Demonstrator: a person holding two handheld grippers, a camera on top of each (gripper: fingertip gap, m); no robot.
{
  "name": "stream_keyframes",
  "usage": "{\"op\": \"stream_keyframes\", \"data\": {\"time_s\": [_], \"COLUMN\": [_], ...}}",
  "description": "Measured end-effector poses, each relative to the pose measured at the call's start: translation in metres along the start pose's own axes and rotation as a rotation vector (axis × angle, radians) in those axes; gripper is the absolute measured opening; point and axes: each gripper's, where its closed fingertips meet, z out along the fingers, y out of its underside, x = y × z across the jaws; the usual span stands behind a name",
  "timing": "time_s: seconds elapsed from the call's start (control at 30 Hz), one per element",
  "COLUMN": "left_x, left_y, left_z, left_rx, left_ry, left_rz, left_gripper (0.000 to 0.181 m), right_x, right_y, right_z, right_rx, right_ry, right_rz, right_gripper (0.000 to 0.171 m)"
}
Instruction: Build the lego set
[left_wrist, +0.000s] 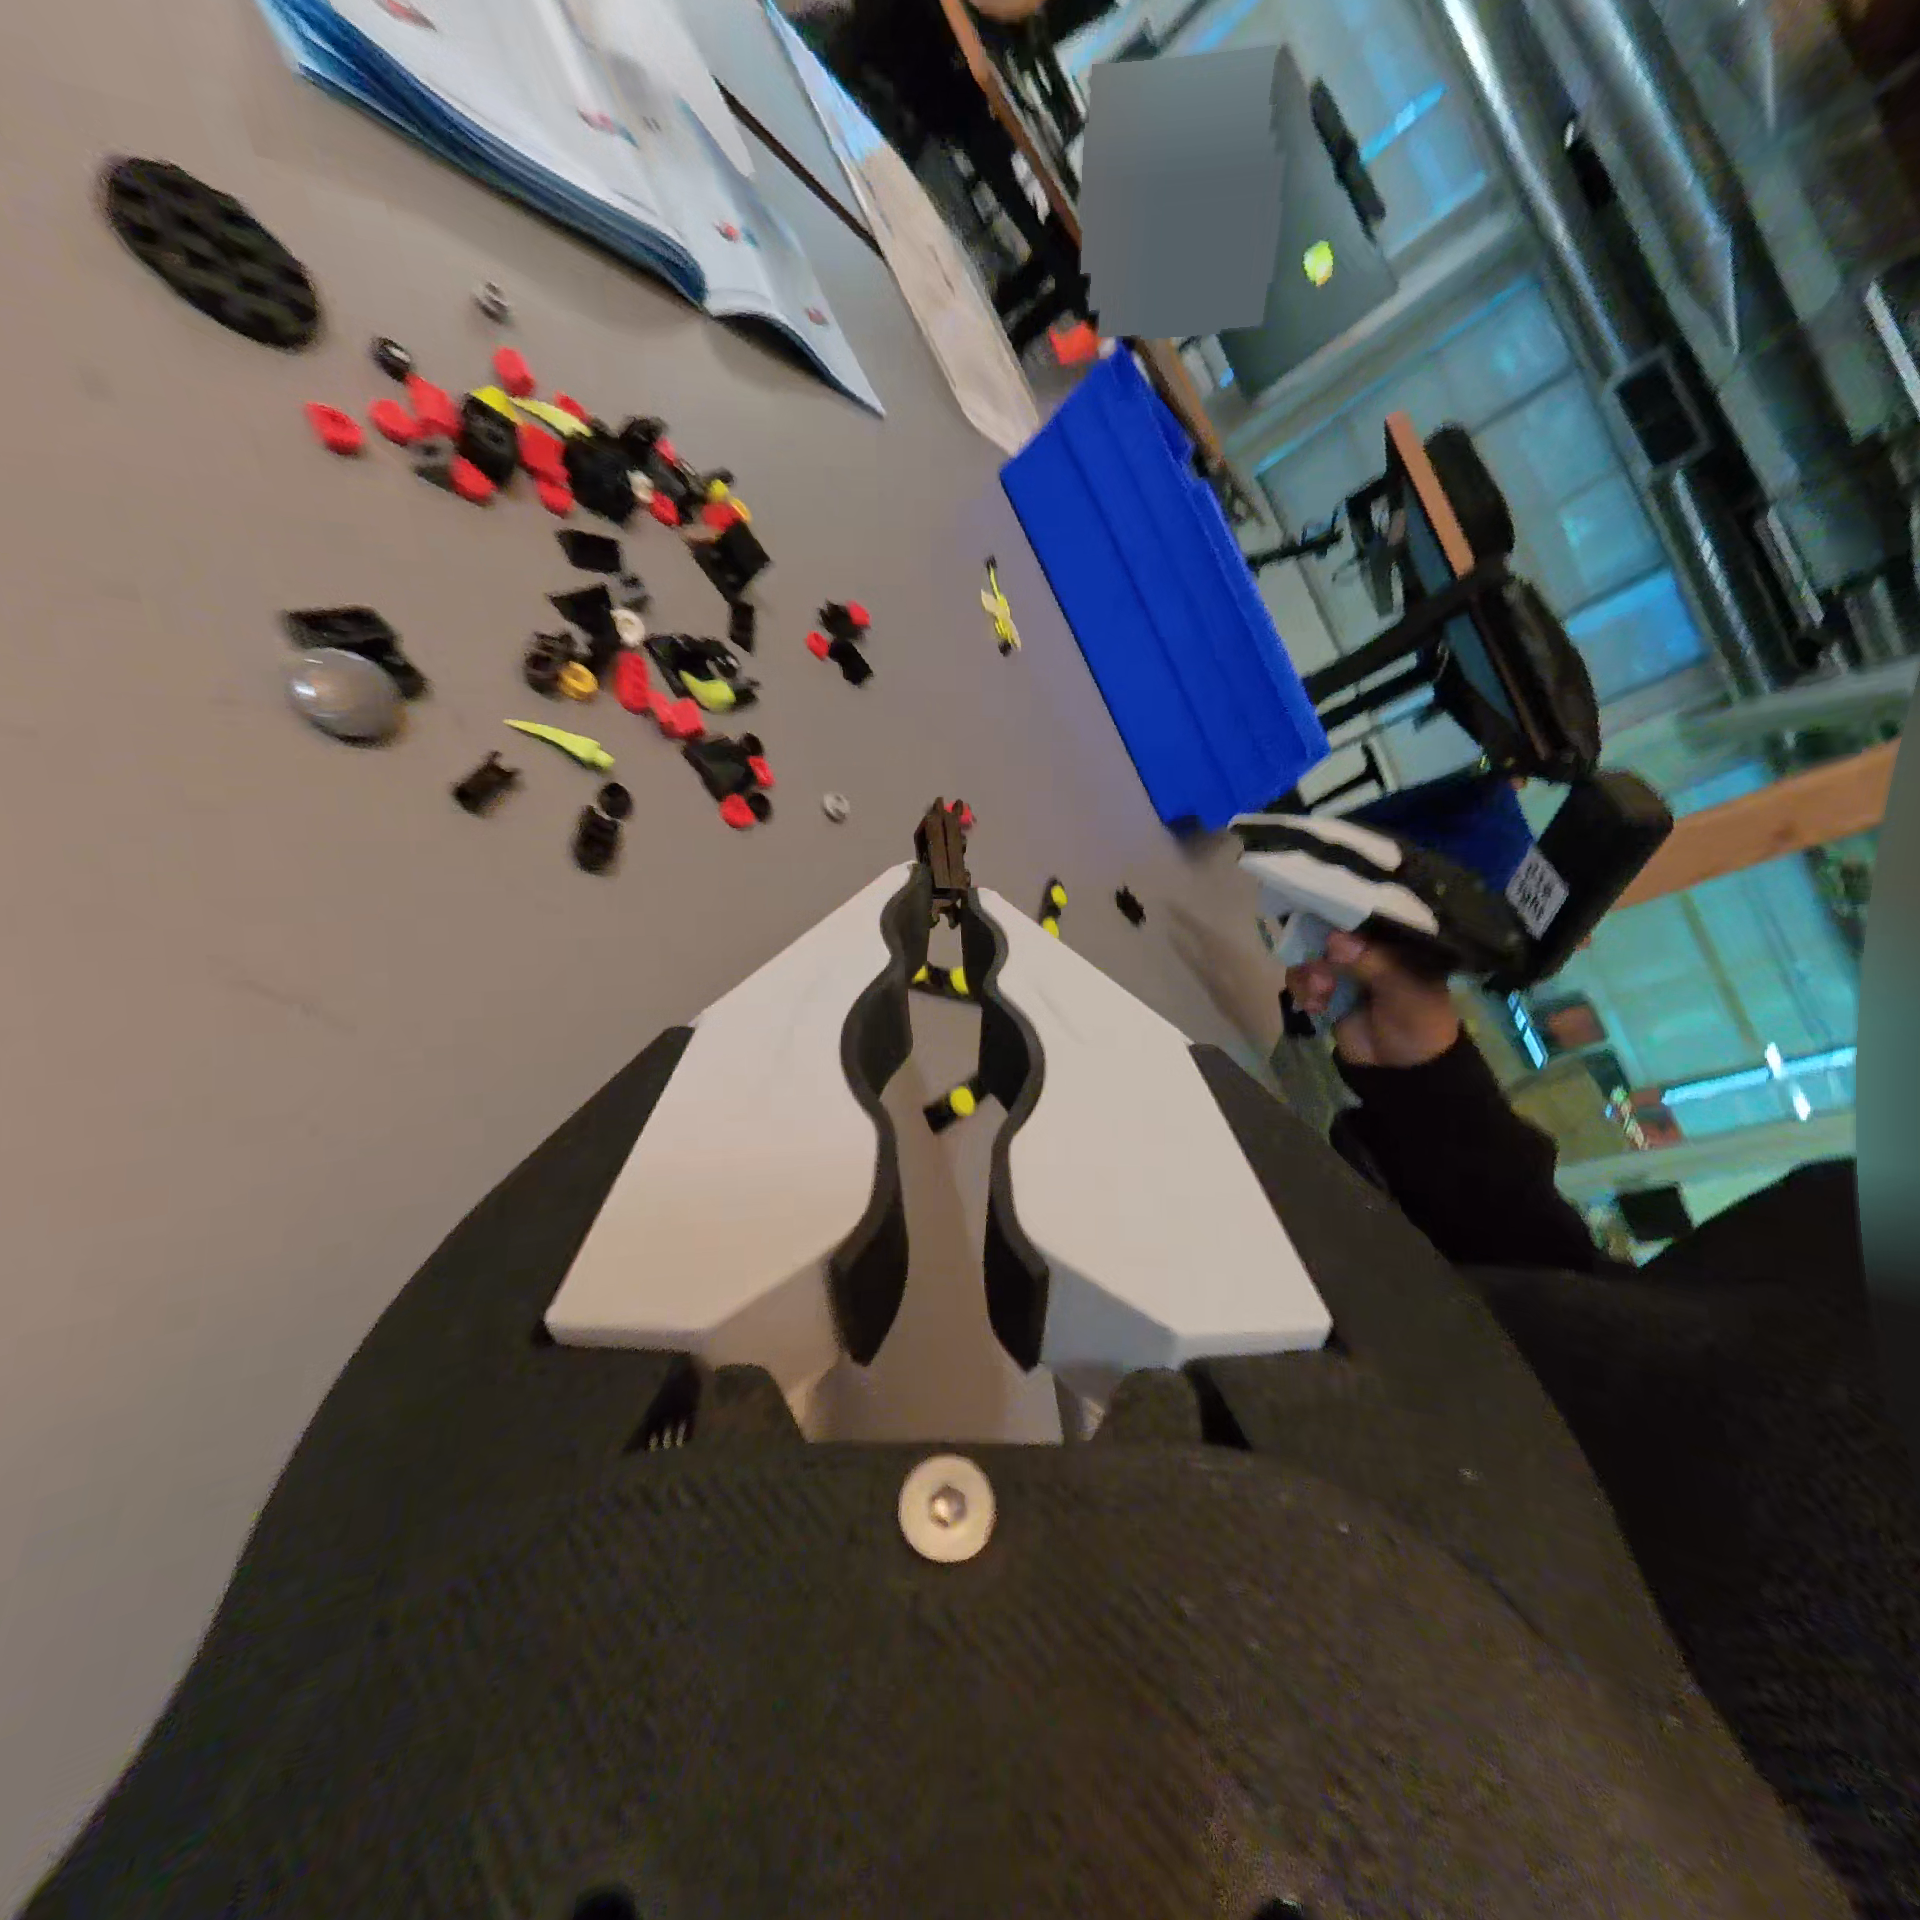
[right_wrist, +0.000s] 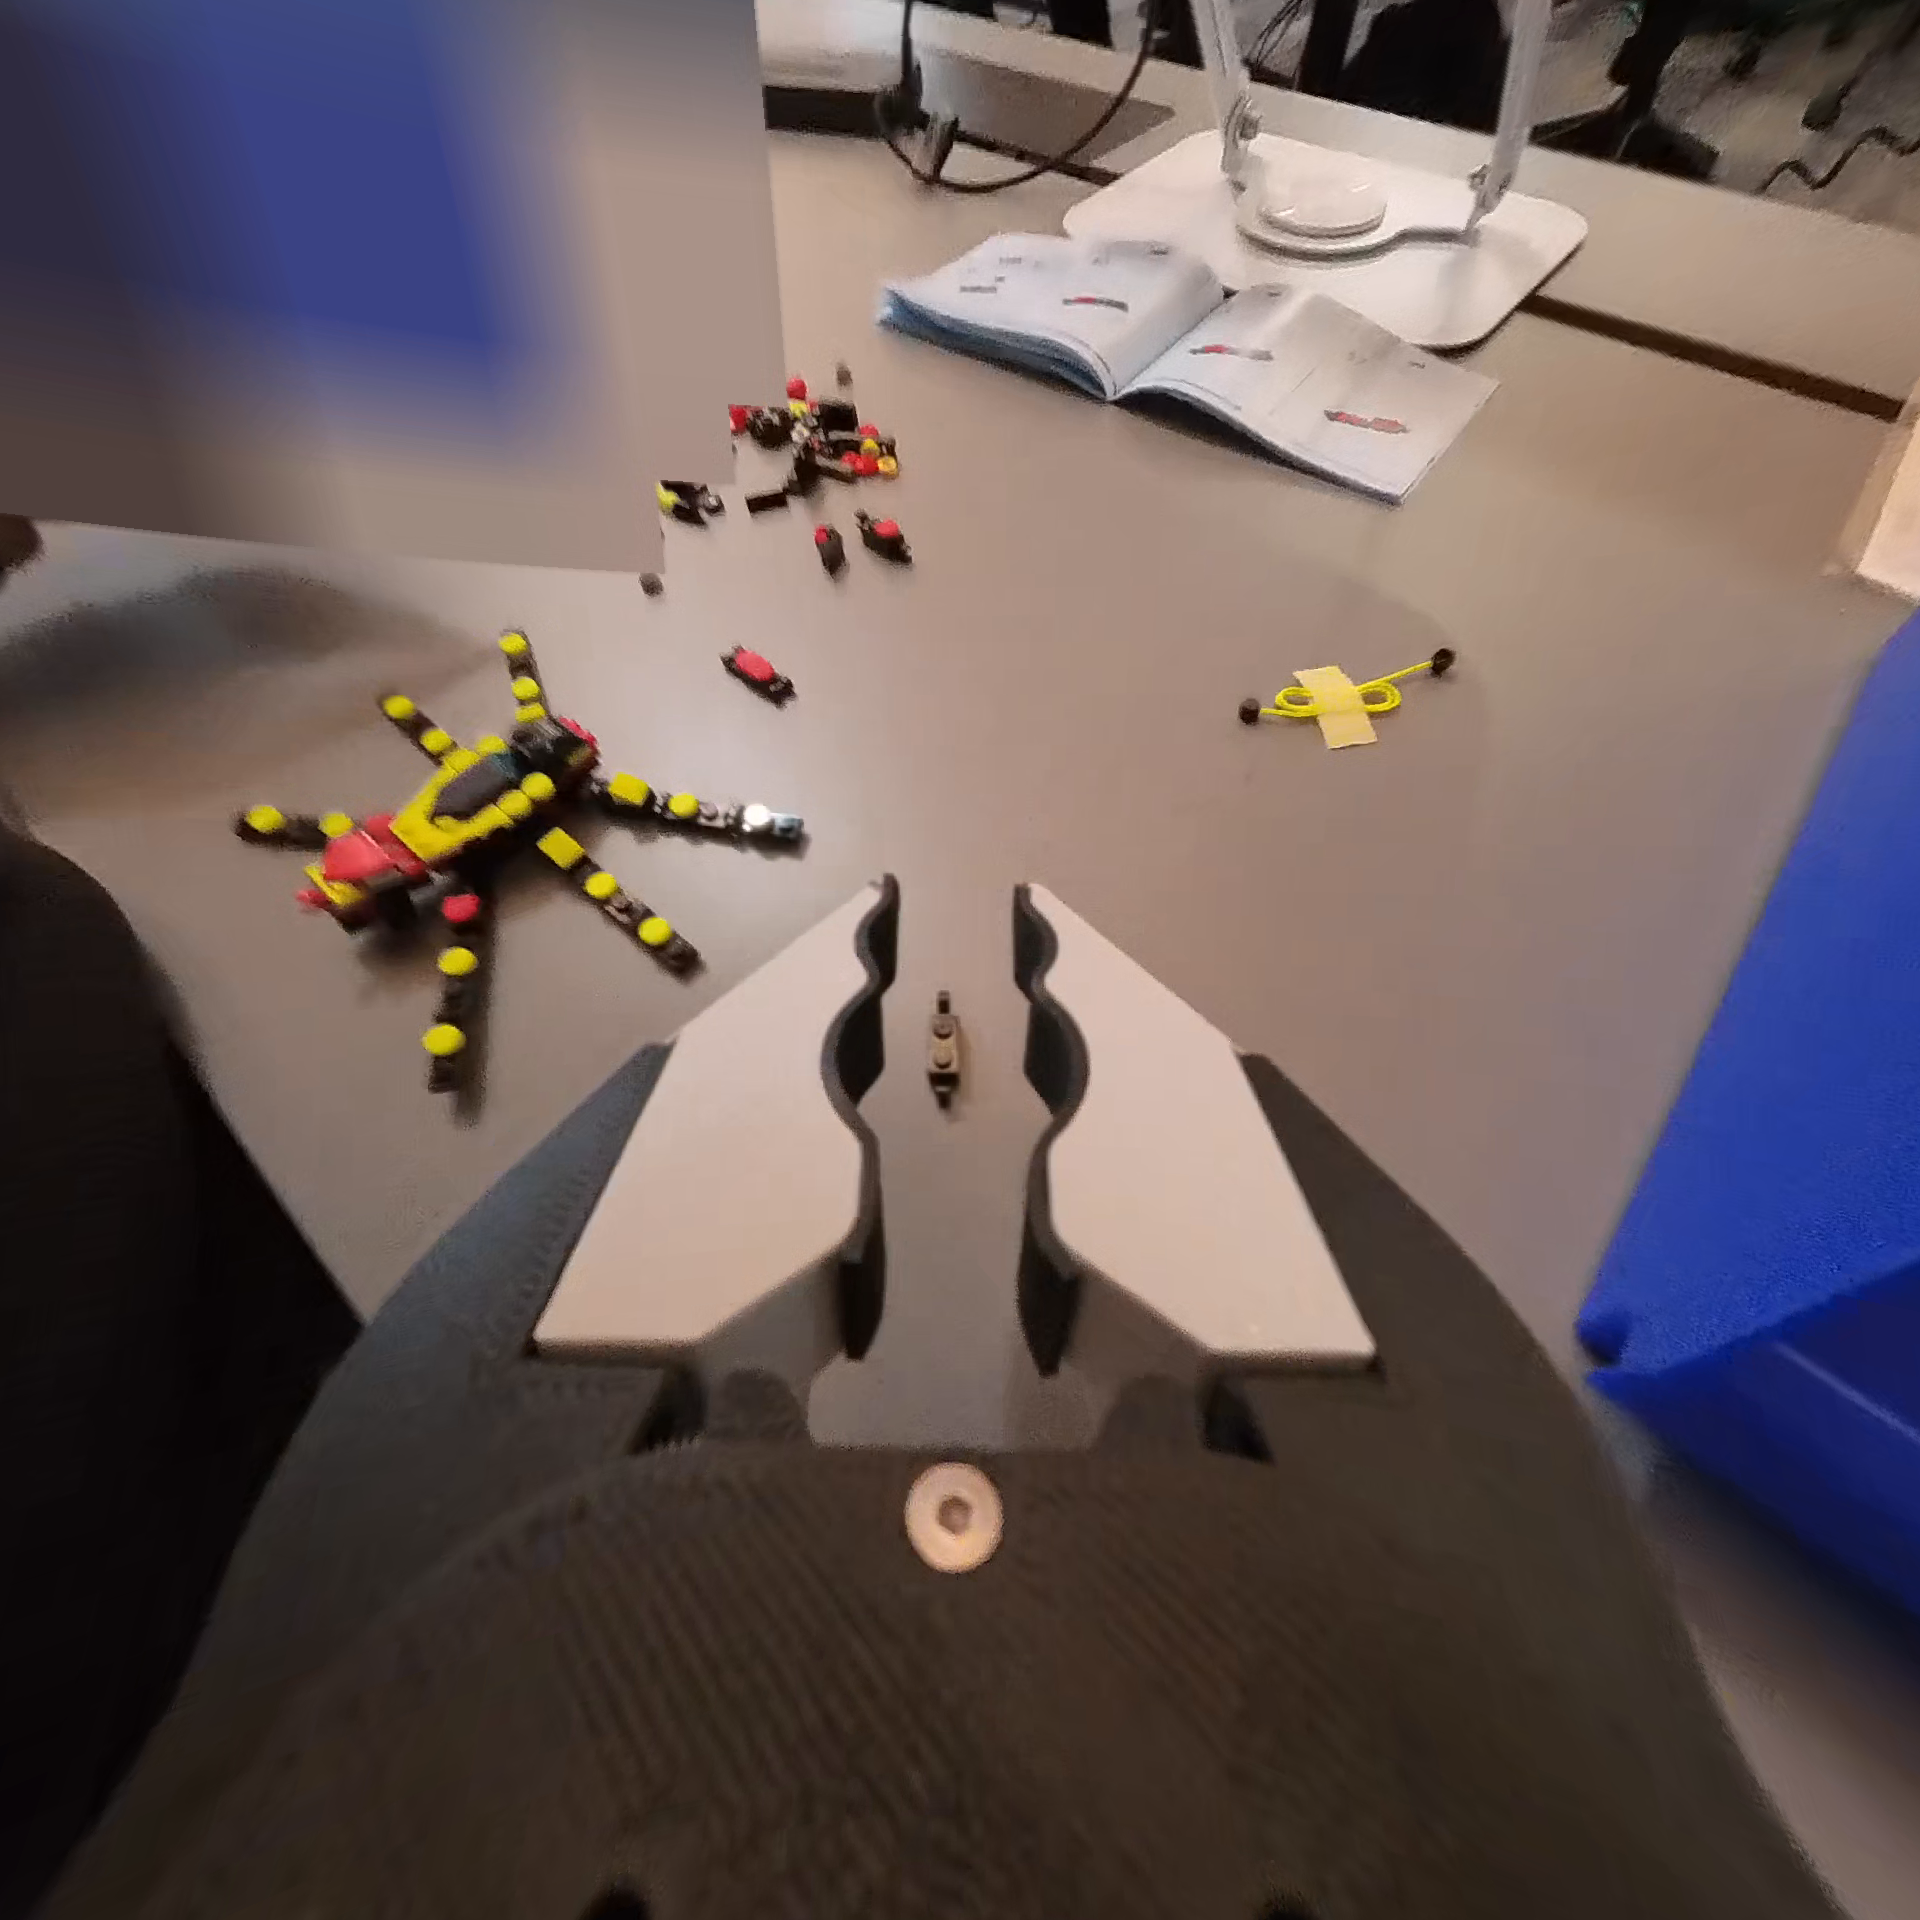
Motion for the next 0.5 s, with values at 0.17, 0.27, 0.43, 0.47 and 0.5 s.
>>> {"op": "stream_keyframes", "data": {"time_s": [0.17, 0.27, 0.43, 0.47, 0.5], "left_x": [-0.025, -0.034, -0.025, -0.021, -0.018], "left_y": [-0.019, -0.018, 0.001, 0.004, 0.007], "left_z": [-0.011, -0.013, 0.001, 0.003, 0.004], "left_rx": [0.058, 0.046, -0.063, -0.083, -0.099], "left_ry": [-0.011, -0.004, 0.102, 0.127, 0.152], "left_rz": [-0.139, -0.191, -0.308, -0.324, -0.342], "left_gripper": [0.002, 0.002, 0.003, 0.003, 0.003], "right_x": [0.002, 0.005, 0.006, 0.006, 0.008], "right_y": [0.013, 0.007, 0.000, 0.001, 0.002], "right_z": [0.012, 0.013, 0.016, 0.017, 0.018], "right_rx": [-0.061, -0.017, 0.043, 0.039, 0.032], "right_ry": [-0.013, -0.015, -0.045, -0.045, -0.037], "right_rz": [-0.038, -0.035, -0.001, 0.000, -0.003], "right_gripper": [0.019, 0.019, 0.019, 0.019, 0.019]}}
